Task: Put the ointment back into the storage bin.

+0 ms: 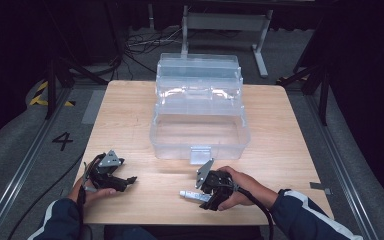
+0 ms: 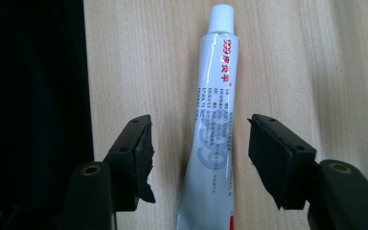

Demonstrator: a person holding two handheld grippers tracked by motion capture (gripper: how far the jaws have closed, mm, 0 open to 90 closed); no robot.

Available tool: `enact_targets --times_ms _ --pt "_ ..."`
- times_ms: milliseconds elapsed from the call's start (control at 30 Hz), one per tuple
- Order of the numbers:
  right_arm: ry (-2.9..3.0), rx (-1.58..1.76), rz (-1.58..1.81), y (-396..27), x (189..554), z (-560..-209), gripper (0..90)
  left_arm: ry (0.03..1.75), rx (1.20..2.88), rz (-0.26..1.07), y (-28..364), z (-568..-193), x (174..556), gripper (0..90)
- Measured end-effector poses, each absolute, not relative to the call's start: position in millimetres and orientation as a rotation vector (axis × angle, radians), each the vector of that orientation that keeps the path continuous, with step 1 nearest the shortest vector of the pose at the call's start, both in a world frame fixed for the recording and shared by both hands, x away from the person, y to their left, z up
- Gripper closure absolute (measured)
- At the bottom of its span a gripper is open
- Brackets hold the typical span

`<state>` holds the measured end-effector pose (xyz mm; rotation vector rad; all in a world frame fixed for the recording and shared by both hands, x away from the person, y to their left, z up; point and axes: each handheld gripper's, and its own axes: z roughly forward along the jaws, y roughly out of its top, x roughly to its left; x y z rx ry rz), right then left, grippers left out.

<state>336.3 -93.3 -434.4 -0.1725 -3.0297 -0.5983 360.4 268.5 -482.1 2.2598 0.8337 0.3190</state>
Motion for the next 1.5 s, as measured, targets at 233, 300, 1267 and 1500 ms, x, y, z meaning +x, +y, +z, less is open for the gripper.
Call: enact_targets --times_ms 233,300,1267,1500 --pt "-3.059 -0.159 -0.507 -84.0 338.5 -438.6 45.2 0.838 2.257 0.321 268.5 -482.1 360.0 15.0" --pt "-3.056 -0.16 -0.499 -81.7 339.2 -439.8 45.9 0.835 2.259 0.32 268.6 -482.1 360.3 14.9" --pt "-3.121 -0.062 -0.337 -71.9 345.7 -442.0 70.9 0.835 2.258 0.319 268.6 -482.2 360.2 14.8" --pt "-3.105 -0.067 -0.366 -79.1 348.5 -442.4 71.1 0.836 2.259 0.32 268.6 -482.1 360.2 14.8"
